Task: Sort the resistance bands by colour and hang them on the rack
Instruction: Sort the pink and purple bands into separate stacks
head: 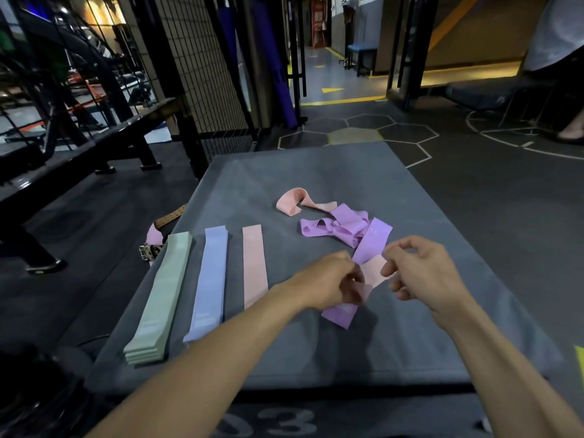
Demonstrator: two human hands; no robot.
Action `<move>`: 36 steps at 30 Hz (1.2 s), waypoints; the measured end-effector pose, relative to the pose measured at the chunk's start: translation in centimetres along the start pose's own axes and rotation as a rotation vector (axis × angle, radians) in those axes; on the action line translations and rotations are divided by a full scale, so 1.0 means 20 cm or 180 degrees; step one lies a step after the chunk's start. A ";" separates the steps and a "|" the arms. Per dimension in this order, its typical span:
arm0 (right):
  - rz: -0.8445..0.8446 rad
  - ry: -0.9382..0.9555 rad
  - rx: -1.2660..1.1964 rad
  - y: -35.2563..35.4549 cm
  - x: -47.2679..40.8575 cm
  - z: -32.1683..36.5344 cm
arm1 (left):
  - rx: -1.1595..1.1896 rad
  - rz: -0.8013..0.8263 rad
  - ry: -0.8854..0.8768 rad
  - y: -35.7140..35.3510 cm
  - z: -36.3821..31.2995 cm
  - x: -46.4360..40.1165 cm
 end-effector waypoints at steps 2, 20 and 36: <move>-0.0129 0.0085 -0.0147 0.02 0.00 0.01 | 0.0589 -0.0384 0.0171 0.09 0.04 0.02; 0.1665 0.0849 -0.1409 -0.42 0.27 0.35 | 0.3965 -0.1533 0.0048 0.67 -0.03 0.36; 0.1073 0.0937 -0.0744 -0.46 0.25 0.32 | 0.3391 -0.1029 0.0276 0.66 0.19 0.54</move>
Point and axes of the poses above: each hand's wrist, its own x-axis away from the middle knuckle, its own y-axis out of the back of the hand, z = x × y, the point moved 10 cm from there along -x, towards the middle knuckle, and after that the axes turned 3 degrees about -y, right-handed, at the moved point
